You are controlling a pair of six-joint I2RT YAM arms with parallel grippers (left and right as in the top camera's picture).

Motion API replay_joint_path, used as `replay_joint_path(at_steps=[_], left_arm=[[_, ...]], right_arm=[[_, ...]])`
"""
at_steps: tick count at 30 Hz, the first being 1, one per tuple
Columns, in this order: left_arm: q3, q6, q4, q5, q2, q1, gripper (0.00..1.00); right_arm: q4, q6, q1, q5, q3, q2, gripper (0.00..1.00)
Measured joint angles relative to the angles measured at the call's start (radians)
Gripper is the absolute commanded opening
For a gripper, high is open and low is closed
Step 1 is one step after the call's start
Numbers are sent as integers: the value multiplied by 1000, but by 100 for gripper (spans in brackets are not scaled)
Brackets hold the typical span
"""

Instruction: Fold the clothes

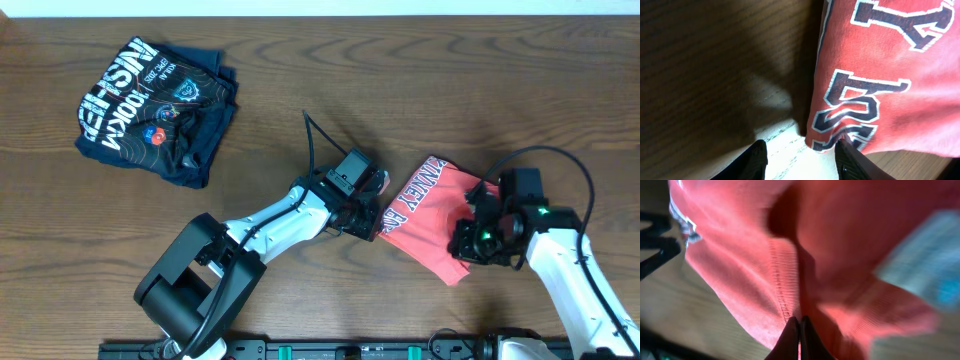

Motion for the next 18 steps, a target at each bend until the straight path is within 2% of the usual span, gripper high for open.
replay_joint_path(at_steps=[6, 7, 9, 11, 15, 18], left_arm=[[0, 0, 25, 40, 0, -2, 47], [0, 0, 32, 51, 0, -2, 47], [0, 0, 49, 72, 0, -2, 48], [0, 0, 54, 81, 0, -2, 48], [0, 0, 64, 105, 0, -5, 48], [0, 3, 93, 129, 0, -20, 54]], right_arm=[[-63, 57, 0, 127, 38, -8, 1], [-72, 63, 0, 141, 38, -8, 10], [-85, 78, 0, 162, 38, -8, 37], [-87, 84, 0, 174, 38, -8, 44], [-71, 89, 0, 186, 38, -8, 41], [-53, 91, -6, 181, 38, -12, 41]])
